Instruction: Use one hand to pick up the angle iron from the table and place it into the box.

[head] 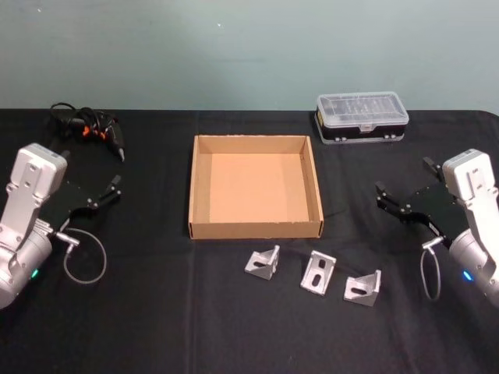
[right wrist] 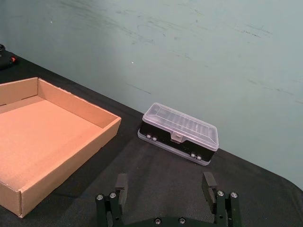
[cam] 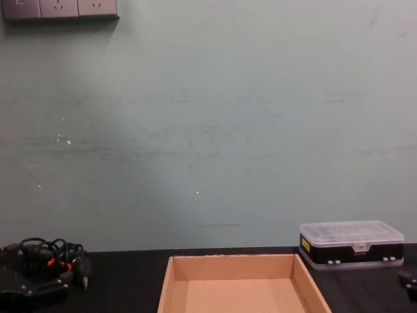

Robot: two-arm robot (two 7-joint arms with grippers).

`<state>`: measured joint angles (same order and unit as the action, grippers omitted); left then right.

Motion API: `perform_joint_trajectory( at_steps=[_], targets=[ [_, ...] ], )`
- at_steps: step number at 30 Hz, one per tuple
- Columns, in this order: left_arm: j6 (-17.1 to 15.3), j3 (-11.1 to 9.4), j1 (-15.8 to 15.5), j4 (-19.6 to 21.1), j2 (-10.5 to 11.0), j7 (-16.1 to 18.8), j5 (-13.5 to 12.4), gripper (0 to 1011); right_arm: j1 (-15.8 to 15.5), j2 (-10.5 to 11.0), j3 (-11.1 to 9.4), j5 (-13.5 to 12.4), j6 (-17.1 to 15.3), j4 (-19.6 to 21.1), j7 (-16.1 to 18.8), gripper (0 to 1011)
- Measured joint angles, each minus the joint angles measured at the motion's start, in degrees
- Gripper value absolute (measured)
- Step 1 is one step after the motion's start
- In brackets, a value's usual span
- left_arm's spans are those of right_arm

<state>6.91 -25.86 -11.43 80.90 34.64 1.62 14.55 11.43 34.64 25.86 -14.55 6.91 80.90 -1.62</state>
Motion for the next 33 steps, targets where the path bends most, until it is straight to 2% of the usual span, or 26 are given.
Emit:
perform_joint_trajectory(
  at_steps=[33],
  targets=[
    [0.00, 0.00, 0.00, 0.00, 0.00, 0.00, 0.00, 1011, 0.00, 0.00, 0.00, 0.00, 0.00, 0.00, 0.00, 1000]
  ],
)
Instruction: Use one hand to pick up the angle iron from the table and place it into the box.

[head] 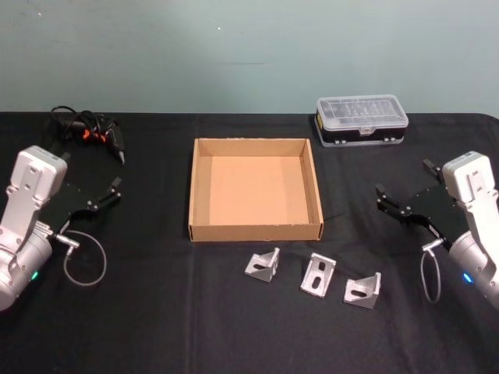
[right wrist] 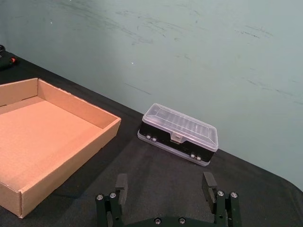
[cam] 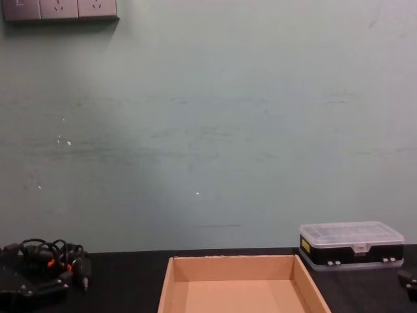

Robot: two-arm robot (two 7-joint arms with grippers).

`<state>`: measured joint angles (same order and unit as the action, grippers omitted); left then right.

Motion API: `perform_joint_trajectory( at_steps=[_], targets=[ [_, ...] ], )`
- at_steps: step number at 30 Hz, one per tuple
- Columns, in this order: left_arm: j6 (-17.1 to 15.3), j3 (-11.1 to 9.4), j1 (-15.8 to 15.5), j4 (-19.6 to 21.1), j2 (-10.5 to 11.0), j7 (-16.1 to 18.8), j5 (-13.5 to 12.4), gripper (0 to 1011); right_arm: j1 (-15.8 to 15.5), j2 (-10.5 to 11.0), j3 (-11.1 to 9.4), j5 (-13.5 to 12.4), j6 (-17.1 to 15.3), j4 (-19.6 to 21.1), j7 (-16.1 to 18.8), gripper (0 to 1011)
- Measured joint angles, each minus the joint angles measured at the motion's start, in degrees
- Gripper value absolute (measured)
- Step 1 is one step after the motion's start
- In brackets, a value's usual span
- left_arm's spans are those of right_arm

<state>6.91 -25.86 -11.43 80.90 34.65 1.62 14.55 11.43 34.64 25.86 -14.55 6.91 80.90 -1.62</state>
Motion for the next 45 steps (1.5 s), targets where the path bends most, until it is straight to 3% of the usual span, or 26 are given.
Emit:
perform_joint_trajectory(
  at_steps=[45],
  targets=[
    [0.00, 0.00, 0.00, 0.00, 0.00, 0.00, 0.00, 1011, 0.00, 0.00, 0.00, 0.00, 0.00, 0.00, 0.00, 1002]
  ],
)
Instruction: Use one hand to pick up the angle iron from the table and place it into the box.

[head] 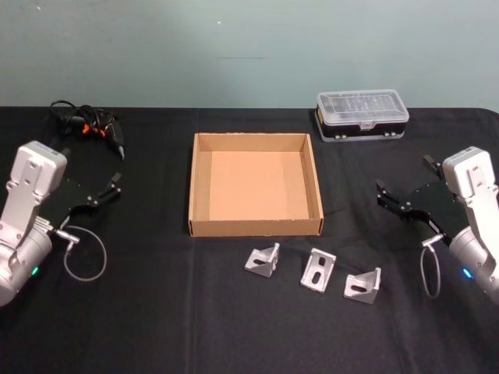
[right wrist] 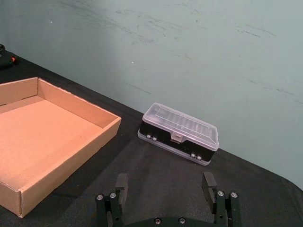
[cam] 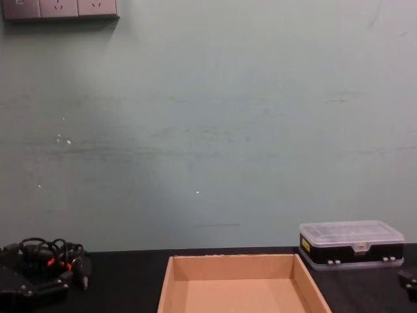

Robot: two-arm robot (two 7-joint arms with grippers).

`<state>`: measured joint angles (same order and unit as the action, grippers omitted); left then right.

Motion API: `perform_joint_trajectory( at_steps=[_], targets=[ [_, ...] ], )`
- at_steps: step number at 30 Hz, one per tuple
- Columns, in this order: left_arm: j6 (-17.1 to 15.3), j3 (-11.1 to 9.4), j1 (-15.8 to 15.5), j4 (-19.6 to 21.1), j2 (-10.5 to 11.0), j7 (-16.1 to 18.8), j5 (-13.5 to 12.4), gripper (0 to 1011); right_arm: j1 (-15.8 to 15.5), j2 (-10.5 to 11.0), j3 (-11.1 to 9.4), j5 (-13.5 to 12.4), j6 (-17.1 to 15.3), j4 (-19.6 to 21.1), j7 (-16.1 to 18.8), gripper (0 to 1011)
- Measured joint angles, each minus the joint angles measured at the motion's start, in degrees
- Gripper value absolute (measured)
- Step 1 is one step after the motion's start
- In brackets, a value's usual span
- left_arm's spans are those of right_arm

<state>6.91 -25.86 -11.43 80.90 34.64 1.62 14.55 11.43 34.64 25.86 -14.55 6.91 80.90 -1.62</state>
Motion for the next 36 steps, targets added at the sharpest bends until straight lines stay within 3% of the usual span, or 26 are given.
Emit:
perform_joint_trajectory(
  at_steps=[36],
  targets=[
    [0.00, 0.00, 0.00, 0.00, 0.00, 0.00, 0.00, 1011, 0.00, 0.00, 0.00, 0.00, 0.00, 0.00, 0.00, 1000]
  ],
)
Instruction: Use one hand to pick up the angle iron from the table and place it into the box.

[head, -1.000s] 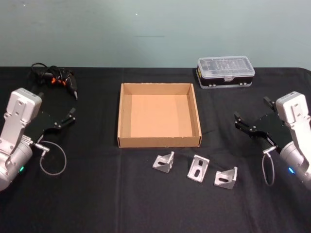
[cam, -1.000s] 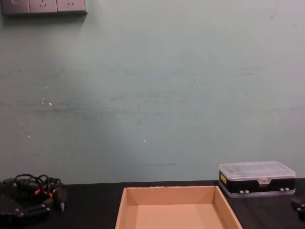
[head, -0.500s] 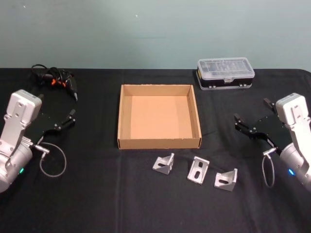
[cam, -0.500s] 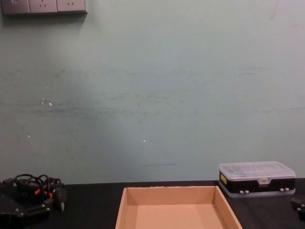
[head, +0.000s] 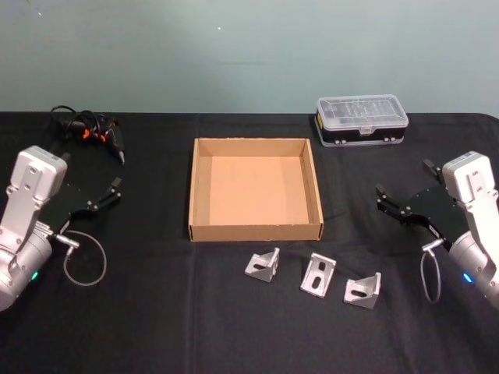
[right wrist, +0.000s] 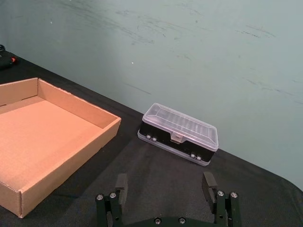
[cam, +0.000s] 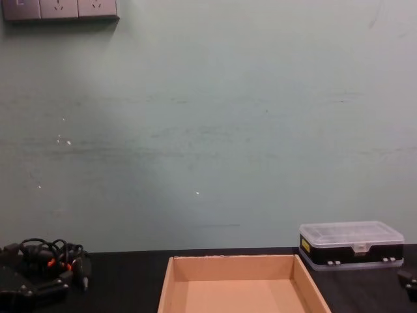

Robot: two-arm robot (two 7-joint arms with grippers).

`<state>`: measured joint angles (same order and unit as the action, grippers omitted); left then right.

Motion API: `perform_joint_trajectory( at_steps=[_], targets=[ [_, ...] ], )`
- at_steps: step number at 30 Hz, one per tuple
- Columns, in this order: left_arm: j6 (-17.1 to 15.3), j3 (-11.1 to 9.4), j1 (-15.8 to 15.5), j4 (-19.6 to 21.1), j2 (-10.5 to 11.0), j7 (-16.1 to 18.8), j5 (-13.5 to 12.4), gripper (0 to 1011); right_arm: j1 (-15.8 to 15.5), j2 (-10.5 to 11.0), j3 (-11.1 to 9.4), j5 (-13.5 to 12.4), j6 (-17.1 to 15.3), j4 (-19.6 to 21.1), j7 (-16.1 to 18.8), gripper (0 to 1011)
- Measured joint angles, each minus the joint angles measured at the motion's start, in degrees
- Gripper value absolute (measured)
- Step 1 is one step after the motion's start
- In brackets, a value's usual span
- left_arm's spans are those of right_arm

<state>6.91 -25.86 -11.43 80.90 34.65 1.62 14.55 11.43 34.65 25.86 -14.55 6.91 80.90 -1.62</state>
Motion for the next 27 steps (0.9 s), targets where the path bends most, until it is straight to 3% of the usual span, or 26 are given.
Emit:
perform_joint_trajectory(
  at_steps=[27],
  targets=[
    [0.00, 0.00, 0.00, 0.00, 0.00, 0.00, 0.00, 1011, 0.00, 0.00, 0.00, 0.00, 0.00, 0.00, 0.00, 1000]
  ],
)
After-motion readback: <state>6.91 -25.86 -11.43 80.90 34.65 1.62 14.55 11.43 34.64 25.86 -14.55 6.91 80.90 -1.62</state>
